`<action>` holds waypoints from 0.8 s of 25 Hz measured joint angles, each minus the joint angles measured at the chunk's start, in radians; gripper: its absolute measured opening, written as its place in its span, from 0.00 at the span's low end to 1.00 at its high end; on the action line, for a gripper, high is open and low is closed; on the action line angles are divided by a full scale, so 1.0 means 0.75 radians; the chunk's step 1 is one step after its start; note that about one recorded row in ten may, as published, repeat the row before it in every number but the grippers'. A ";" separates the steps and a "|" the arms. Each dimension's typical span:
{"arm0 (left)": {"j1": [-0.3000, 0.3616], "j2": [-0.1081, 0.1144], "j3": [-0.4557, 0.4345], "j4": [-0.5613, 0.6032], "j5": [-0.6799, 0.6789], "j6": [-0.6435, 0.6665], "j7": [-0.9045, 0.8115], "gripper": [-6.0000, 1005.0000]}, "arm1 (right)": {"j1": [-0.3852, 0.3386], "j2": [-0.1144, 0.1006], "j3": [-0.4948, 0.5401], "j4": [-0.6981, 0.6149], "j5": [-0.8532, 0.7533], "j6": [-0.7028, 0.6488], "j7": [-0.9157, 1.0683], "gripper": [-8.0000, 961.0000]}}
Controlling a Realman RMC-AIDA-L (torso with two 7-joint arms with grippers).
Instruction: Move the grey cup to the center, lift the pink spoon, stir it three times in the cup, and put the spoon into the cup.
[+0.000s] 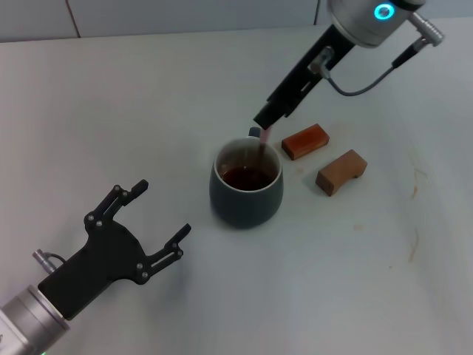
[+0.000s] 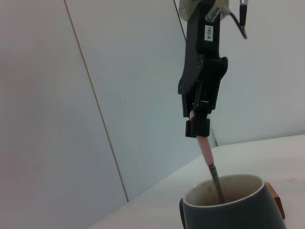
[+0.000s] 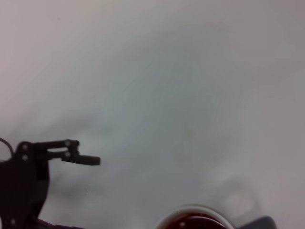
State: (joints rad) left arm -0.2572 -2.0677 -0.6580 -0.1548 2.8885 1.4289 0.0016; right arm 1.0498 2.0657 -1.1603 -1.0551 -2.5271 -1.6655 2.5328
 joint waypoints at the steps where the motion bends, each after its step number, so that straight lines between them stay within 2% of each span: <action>1: 0.001 0.000 0.001 0.000 0.000 0.001 0.000 0.86 | -0.009 0.000 -0.001 -0.017 -0.006 -0.014 0.008 0.15; 7: 0.003 0.000 0.002 0.000 0.000 0.007 0.000 0.86 | -0.037 0.012 0.000 -0.050 0.043 -0.065 0.021 0.15; 13: 0.003 0.000 -0.007 0.000 -0.003 0.011 0.000 0.86 | -0.066 0.015 -0.010 -0.059 0.140 0.003 -0.022 0.15; 17: 0.003 0.000 -0.009 0.000 -0.008 0.013 0.000 0.86 | -0.120 0.015 0.044 -0.126 0.200 0.039 -0.023 0.27; 20: 0.002 0.000 -0.010 0.000 -0.009 0.013 0.000 0.86 | -0.210 0.013 0.091 -0.242 0.323 0.034 -0.085 0.38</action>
State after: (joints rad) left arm -0.2554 -2.0677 -0.6651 -0.1548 2.8818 1.4389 0.0016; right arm 0.8922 2.0754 -1.0920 -1.2367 -2.2849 -1.6400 2.4692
